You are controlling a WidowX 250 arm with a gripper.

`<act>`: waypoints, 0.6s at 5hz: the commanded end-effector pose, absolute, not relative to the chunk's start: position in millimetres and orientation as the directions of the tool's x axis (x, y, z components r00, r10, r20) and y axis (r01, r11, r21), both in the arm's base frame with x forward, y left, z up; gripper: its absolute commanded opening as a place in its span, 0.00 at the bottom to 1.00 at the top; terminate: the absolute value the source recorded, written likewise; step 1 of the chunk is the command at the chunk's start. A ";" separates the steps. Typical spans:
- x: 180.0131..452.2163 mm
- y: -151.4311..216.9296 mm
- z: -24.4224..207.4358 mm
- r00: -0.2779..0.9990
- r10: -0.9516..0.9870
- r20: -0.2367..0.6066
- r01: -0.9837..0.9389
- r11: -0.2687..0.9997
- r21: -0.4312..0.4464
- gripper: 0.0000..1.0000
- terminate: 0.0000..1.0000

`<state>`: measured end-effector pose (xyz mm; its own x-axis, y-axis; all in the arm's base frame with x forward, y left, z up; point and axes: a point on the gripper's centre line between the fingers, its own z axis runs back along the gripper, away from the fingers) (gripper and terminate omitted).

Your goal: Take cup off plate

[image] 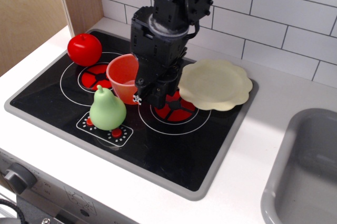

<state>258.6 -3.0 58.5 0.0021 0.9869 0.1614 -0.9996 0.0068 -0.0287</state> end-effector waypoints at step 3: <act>260.1 -29.1 110.7 0.095 0.986 0.137 -0.987 0.112 -0.119 1.00 0.00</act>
<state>254.7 -26.5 95.1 0.1074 0.9852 0.1333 -0.9915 0.1160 -0.0581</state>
